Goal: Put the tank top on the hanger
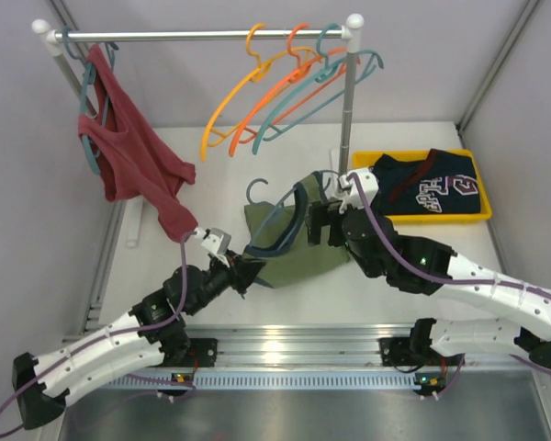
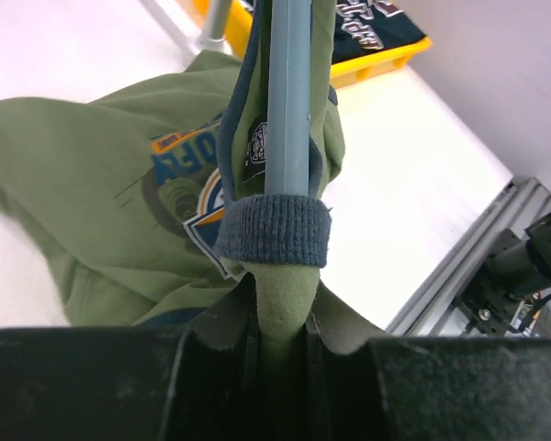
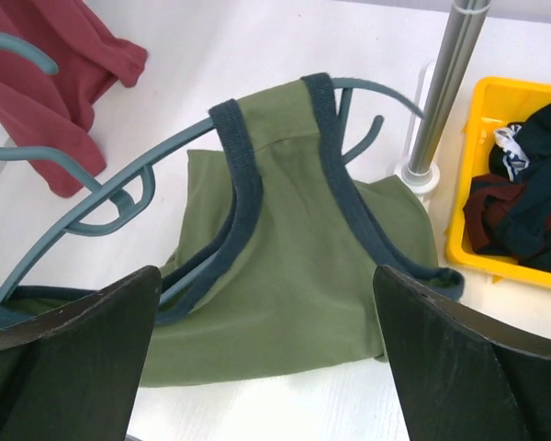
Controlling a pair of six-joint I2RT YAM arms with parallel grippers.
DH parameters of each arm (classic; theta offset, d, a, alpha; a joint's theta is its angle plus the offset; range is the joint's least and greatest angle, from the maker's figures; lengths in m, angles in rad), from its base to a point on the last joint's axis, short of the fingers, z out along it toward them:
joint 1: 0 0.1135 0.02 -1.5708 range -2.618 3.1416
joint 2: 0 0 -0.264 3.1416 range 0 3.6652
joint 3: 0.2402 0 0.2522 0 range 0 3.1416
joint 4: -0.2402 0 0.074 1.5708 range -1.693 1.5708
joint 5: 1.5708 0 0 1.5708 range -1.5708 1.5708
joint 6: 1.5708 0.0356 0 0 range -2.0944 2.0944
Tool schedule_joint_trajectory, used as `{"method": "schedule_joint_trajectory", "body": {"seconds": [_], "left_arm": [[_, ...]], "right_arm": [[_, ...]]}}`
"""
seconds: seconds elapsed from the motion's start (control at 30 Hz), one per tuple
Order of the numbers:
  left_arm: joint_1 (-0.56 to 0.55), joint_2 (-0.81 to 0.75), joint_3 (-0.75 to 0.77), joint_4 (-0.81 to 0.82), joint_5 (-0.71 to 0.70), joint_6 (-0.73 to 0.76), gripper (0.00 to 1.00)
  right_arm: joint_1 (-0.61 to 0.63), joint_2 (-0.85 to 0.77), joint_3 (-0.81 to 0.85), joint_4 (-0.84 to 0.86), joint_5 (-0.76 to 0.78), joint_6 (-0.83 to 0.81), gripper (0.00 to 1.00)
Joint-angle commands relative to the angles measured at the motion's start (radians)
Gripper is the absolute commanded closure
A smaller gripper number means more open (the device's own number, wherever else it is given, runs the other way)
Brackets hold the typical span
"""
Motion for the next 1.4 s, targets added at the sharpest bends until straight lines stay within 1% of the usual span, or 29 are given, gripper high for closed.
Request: {"method": "schedule_joint_trajectory", "body": {"seconds": [0.0,0.03,0.07,0.13,0.27,0.37,0.5,0.67,0.73,0.77,0.8,0.83,0.87,0.9,0.93,0.97,1.0,1.07,1.13,1.23,1.37], "left_arm": [[-0.003,-0.033,0.098,-0.073,-0.086,-0.002,1.00],[-0.003,-0.032,0.123,-0.148,-0.100,-0.003,1.00],[-0.003,-0.030,0.166,-0.178,-0.128,-0.005,1.00],[-0.003,-0.029,0.197,-0.250,-0.143,-0.006,1.00],[-0.003,-0.032,0.238,-0.336,-0.206,-0.029,1.00],[-0.002,-0.039,0.229,-0.367,-0.232,-0.063,1.00],[-0.002,-0.035,0.230,-0.416,-0.306,-0.097,1.00],[0.003,0.030,0.284,-0.463,-0.405,-0.097,1.00],[0.026,0.068,0.316,-0.473,-0.432,-0.080,1.00],[0.042,0.080,0.325,-0.471,-0.427,-0.062,1.00],[0.099,0.092,0.332,-0.457,-0.412,-0.051,1.00],[0.140,0.118,0.345,-0.451,-0.331,-0.040,1.00],[0.252,0.129,0.352,-0.445,-0.273,-0.023,1.00],[0.316,0.142,0.356,-0.424,-0.211,-0.016,1.00],[0.376,0.163,0.367,-0.414,-0.085,0.000,1.00],[0.471,0.175,0.376,-0.404,-0.038,0.007,1.00],[0.504,0.188,0.388,-0.399,0.000,0.016,1.00],[0.562,0.226,0.437,-0.402,0.027,0.058,1.00],[0.581,0.253,0.500,-0.416,0.024,0.082,1.00],[0.598,0.290,0.597,-0.462,-0.028,0.135,1.00],[0.606,0.326,0.713,-0.558,-0.093,0.168,1.00]], "right_arm": [[0.009,-0.015,0.073,-0.024,0.036,-0.008,0.03],[0.009,-0.012,0.080,-0.043,0.046,-0.006,0.02],[0.009,-0.008,0.097,-0.052,0.051,-0.005,0.02],[0.009,-0.006,0.107,-0.061,0.053,-0.003,0.03],[0.009,-0.020,0.117,-0.052,0.053,-0.014,0.02],[0.009,-0.015,0.133,-0.061,0.054,-0.023,0.01],[0.011,-0.018,0.142,-0.057,0.056,-0.032,0.01],[0.008,-0.011,0.149,-0.052,0.045,-0.047,0.01],[0.008,-0.006,0.151,-0.048,0.037,-0.058,0.01],[0.008,-0.006,0.153,-0.046,0.033,-0.060,0.01],[0.008,-0.002,0.153,-0.044,0.028,-0.063,0.01],[0.008,0.000,0.156,-0.041,0.025,-0.064,0.01],[0.008,0.000,0.154,-0.041,0.022,-0.067,0.01],[0.006,0.000,0.157,-0.041,0.020,-0.070,0.01],[0.008,0.001,0.156,-0.040,0.019,-0.072,0.01],[0.006,-0.002,0.156,-0.040,0.020,-0.075,0.01],[0.005,-0.006,0.154,-0.037,0.020,-0.078,0.01],[0.005,-0.011,0.148,-0.037,0.017,-0.083,0.01],[0.002,-0.012,0.146,-0.038,0.017,-0.084,0.01],[-0.003,-0.015,0.142,-0.041,0.013,-0.087,0.01],[-0.010,-0.018,0.143,-0.037,-0.001,-0.103,0.00]]}}
